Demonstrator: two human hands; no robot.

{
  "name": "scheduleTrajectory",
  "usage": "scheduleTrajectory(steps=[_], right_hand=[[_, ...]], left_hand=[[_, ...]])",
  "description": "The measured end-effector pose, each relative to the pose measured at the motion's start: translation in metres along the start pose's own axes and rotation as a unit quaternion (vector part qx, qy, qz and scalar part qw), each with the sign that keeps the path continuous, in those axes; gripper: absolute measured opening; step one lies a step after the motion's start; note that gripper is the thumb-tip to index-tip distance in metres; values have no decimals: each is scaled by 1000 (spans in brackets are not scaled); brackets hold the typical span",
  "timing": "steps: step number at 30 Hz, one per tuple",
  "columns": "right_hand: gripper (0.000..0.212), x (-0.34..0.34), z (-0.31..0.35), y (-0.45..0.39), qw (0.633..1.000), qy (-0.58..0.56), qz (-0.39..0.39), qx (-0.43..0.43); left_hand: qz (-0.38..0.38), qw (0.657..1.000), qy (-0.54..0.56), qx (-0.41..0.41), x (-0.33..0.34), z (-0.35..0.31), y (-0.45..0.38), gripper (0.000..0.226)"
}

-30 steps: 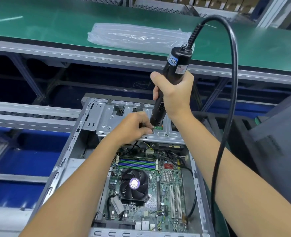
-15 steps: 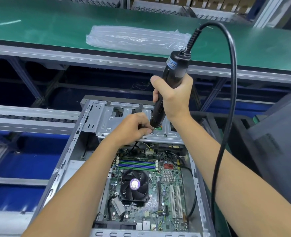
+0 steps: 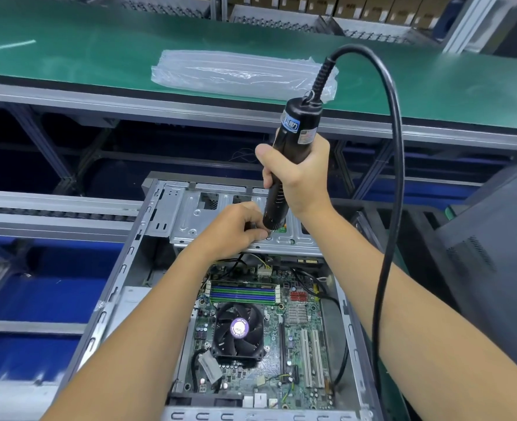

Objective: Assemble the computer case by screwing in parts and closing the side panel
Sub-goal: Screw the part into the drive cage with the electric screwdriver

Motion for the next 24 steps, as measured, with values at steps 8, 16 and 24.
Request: scheduleTrajectory(steps=[8, 16, 24], right_hand=[[20, 2, 1, 1, 1000, 5, 9, -1], [26, -3, 1, 0, 1000, -16, 4, -1], [28, -61, 48, -21, 994, -95, -41, -37]], left_hand=[[10, 1000, -2, -2, 1, 2, 0, 42], [18, 1000, -5, 3, 2, 2, 0, 25], [14, 1000, -13, 2, 2, 3, 1, 11]])
Point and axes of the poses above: each hand's wrist, its own y-axis away from the middle knuckle, its own x-axis out of the palm, z = x × y, the point moved 10 cm from there along -y, towards the middle knuckle
